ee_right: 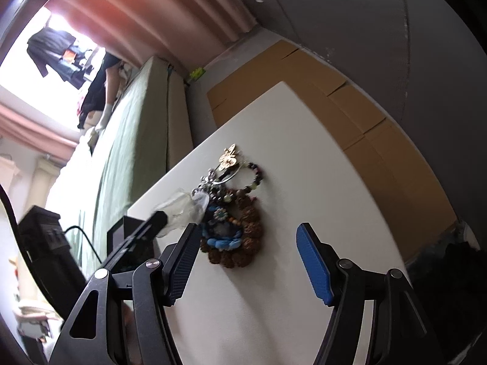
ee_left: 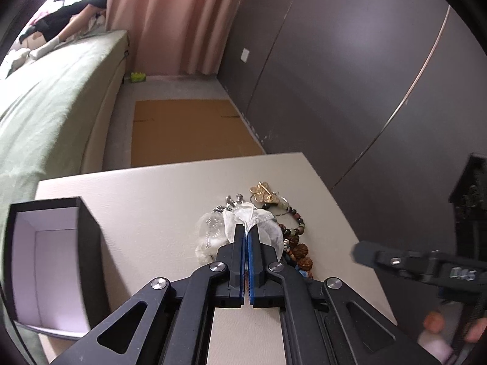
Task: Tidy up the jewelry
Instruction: 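Reach the left tool into the pile and grasp the white cloth, then carry the white cloth into the black box with the left tool while the right grasps the blue beaded strand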
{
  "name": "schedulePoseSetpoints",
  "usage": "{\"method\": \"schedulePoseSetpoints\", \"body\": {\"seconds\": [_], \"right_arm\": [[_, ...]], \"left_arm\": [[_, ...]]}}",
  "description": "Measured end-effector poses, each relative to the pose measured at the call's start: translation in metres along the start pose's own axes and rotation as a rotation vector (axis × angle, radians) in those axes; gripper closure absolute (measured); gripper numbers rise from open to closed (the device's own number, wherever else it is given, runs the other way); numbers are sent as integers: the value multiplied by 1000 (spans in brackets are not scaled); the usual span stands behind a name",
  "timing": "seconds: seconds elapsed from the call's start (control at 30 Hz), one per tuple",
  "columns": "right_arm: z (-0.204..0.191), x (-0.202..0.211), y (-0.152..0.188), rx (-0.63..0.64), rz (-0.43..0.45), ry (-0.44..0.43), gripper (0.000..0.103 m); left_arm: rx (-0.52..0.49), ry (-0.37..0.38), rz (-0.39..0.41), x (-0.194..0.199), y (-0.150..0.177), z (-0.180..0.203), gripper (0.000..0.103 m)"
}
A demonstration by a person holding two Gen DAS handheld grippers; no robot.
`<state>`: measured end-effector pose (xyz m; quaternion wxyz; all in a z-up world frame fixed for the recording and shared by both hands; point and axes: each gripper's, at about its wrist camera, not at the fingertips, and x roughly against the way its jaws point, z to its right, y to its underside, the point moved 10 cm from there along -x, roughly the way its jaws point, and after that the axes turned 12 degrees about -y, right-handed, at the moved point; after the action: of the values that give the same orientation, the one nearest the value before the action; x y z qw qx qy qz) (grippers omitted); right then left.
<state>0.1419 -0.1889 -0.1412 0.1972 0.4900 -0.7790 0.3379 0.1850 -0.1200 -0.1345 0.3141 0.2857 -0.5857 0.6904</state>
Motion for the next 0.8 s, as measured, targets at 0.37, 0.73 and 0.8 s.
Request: {"method": "schedulePoseSetpoints", "body": {"seconds": [0.37,0.73,0.8], "right_arm": [[-19,-41,10,98,-96,39,45],[-30,-75,16,291,-149,192,77],[-31,-76,19,291,-160,178,83]], "left_arm": [[93,1,68,38,-12,-37,103],[163,-47,96,61,2,-76,103],[159,-55,103,65,0,-80,103]]}}
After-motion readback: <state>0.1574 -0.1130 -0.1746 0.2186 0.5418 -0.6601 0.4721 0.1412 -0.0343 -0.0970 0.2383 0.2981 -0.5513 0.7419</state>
